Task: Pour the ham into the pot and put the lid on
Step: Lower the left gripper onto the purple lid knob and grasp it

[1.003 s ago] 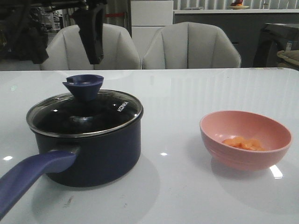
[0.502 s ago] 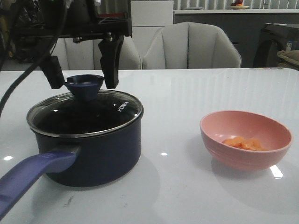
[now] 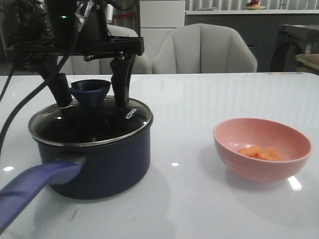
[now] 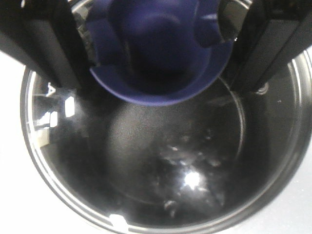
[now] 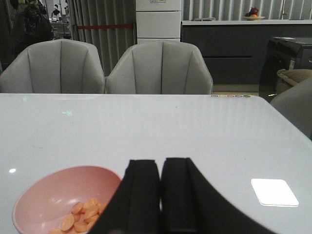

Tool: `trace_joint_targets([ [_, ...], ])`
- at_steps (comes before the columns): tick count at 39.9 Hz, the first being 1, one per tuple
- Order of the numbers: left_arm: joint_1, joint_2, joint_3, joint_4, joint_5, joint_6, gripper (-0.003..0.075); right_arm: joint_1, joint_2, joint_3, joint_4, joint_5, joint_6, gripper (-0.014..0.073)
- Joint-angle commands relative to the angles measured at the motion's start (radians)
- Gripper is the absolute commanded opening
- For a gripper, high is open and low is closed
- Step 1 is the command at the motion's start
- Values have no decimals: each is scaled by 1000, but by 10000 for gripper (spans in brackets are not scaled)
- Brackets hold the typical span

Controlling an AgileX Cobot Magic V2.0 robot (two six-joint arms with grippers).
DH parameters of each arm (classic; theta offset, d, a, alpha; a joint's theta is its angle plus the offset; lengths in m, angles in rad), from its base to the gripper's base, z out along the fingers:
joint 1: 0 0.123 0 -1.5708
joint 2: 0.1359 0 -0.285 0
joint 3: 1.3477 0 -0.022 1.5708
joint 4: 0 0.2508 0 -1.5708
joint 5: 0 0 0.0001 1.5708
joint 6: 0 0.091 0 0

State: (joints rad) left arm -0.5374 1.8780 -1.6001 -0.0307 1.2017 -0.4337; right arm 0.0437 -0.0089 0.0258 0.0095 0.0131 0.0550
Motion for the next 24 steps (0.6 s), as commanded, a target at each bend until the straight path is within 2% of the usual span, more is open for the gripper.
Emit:
trace_joint_targets([
  [1, -3, -29, -28, -21, -17, -9, 619, -4, -20, 10, -9, -75, -3, 159],
  [10, -3, -24, -28, -21, -9, -9, 577, -4, -20, 10, -9, -75, -3, 159],
  [24, 8, -24, -28, -19, 15, -9, 344, -4, -20, 10, -9, -75, -3, 159],
])
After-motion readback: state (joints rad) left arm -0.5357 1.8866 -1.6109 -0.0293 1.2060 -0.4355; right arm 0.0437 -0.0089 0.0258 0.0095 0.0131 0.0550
